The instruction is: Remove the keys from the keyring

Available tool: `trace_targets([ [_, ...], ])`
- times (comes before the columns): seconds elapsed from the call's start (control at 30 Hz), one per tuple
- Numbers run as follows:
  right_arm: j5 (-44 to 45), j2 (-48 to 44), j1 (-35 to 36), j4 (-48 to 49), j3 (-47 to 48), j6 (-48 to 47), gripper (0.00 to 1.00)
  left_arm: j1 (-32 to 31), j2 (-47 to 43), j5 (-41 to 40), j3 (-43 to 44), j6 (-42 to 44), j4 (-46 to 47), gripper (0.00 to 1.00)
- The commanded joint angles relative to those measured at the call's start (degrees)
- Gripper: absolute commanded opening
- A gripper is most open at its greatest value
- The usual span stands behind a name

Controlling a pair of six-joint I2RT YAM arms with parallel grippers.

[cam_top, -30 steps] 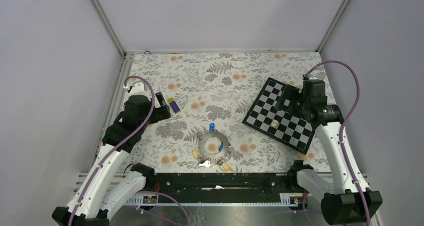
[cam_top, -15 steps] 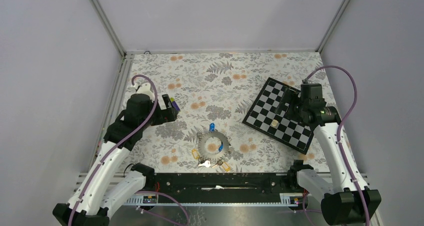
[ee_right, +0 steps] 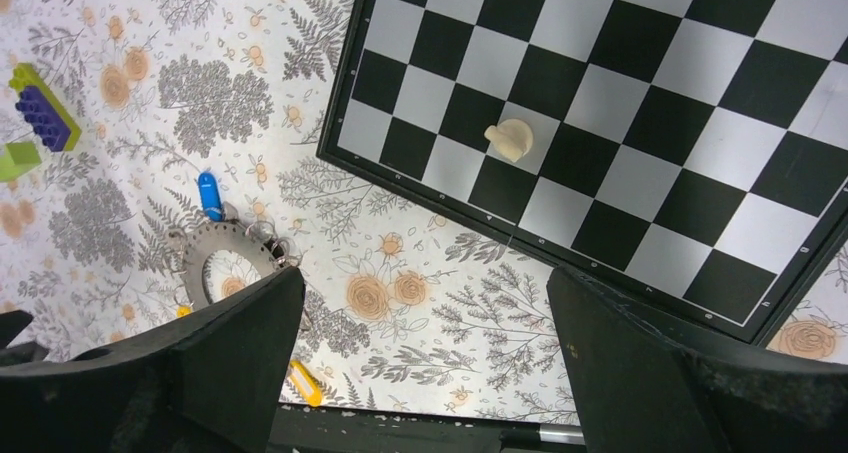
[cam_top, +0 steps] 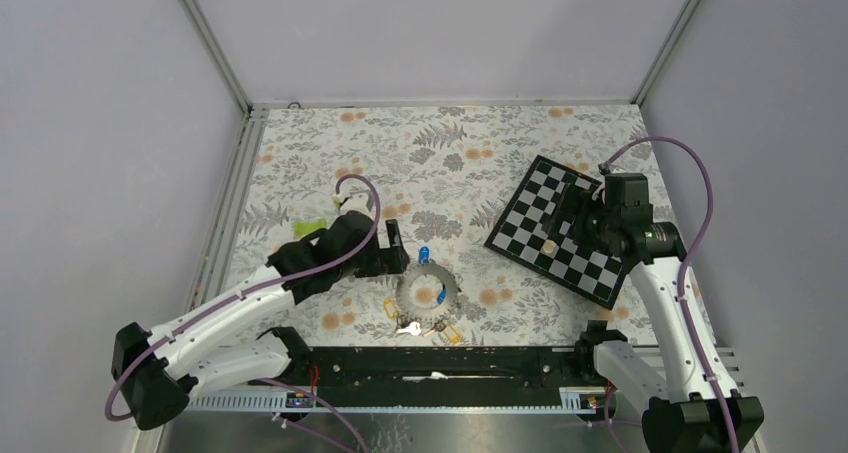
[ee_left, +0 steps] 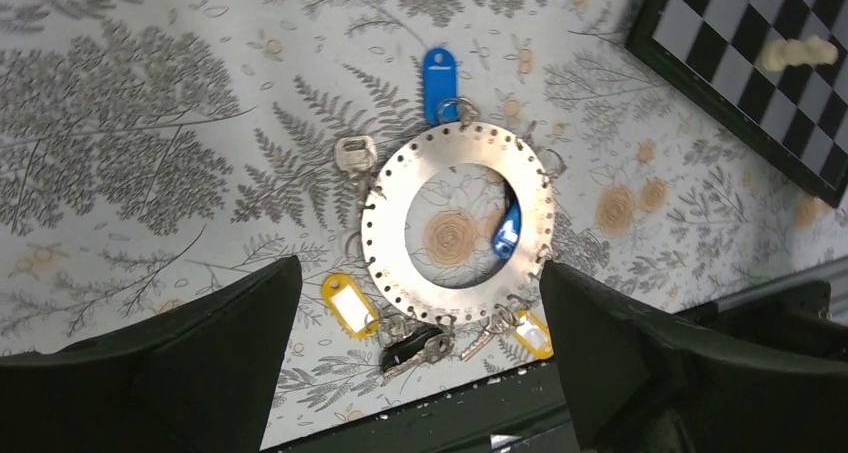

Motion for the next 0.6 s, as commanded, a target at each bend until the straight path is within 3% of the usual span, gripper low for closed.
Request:
trace_targets([
  [0.0,-3.5,-2.6,-0.1,1.1,-1.9,-0.8,0.99,0.0,-4.7,-7.6,-4.7,-10.2,4.8,0.99],
  [0.27,-4.5,-3.7,-0.1,1.7,-2.2,-0.9,0.99,1.8,-10.0,-10.1,-11.0,-13.2,9.6,0.99],
  [0.4,-5.9,-3.1,-0.1,1.7,-2.3,-0.9,0.99,4.8,-6.0,-5.9,-10.1,-9.1,12.2,0.99],
  [0.57,-7.4,-1.8,-0.1,1.7,-2.5,0.3,0.99,3.5,1.1,-4.1,-6.6,-2.9,14.1,0.99],
])
